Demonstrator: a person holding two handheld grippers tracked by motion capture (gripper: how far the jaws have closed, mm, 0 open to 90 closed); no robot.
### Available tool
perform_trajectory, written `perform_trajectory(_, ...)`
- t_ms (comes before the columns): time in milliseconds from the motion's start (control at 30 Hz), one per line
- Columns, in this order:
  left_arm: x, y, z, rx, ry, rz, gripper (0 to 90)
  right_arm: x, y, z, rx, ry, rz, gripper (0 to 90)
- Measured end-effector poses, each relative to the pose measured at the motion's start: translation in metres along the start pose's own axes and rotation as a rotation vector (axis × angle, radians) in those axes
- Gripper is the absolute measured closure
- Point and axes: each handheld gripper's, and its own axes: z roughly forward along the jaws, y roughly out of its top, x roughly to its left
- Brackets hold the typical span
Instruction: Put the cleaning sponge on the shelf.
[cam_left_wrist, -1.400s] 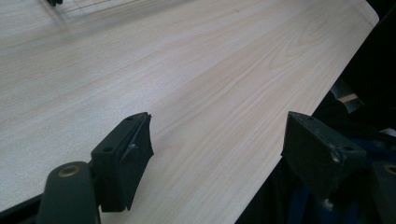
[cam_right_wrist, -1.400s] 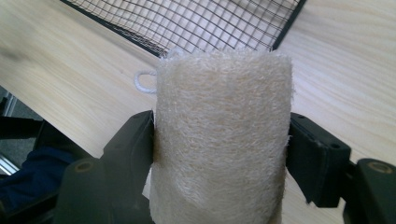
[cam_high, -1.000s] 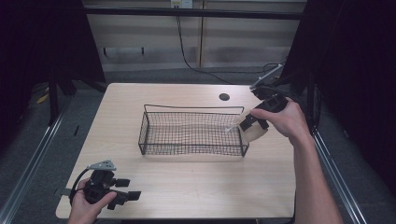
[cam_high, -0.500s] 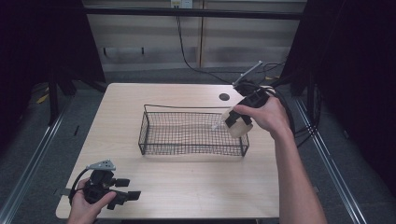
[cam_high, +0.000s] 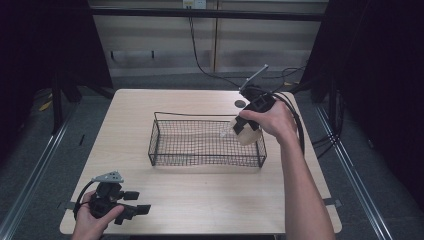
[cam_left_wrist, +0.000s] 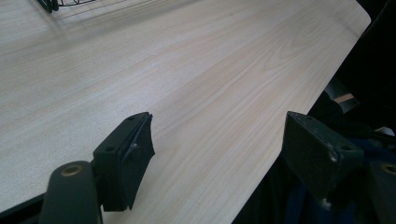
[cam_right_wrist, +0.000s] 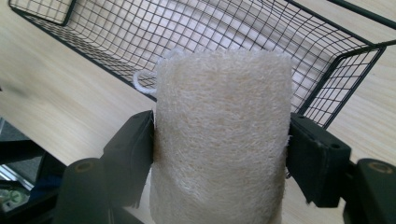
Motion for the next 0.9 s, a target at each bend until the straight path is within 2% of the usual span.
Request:
perform_trajectory(233, 0.0, 0.0, 0.0, 0.003, -0.001, -0.004, 24.4, -0.003, 0.003, 0.017, 0.017, -0.017, 0.027, 29.4)
perform_trajectory(367, 0.001, 0.0, 0.0, 0.002, -0.001, -0.011, 23.5, -0.007, 0.003, 0.023, 0.019, -0.04, 0.057, 29.4)
perform_trajectory(400, 0.001, 0.0, 0.0, 0.003, 0.0, -0.012, 23.5, -0.009, 0.003, 0.025, 0.011, -0.054, 0.081, 29.4)
perform_trajectory(533, 0.001, 0.0, 0.0, 0.009, 0.003, -0.004, 23.5, -0.012, 0.004, 0.03, 0.013, -0.061, 0.101, 29.3)
perform_trajectory(667, 0.001, 0.0, 0.0, 0.004, -0.001, -0.015, 23.5, -0.017, 0.004, 0.04, 0.01, -0.076, 0.135, 29.3)
perform_trajectory(900, 0.001, 0.0, 0.0, 0.002, -0.001, -0.019, 23.6, -0.024, 0.002, 0.048, -0.002, -0.088, 0.187, 29.3)
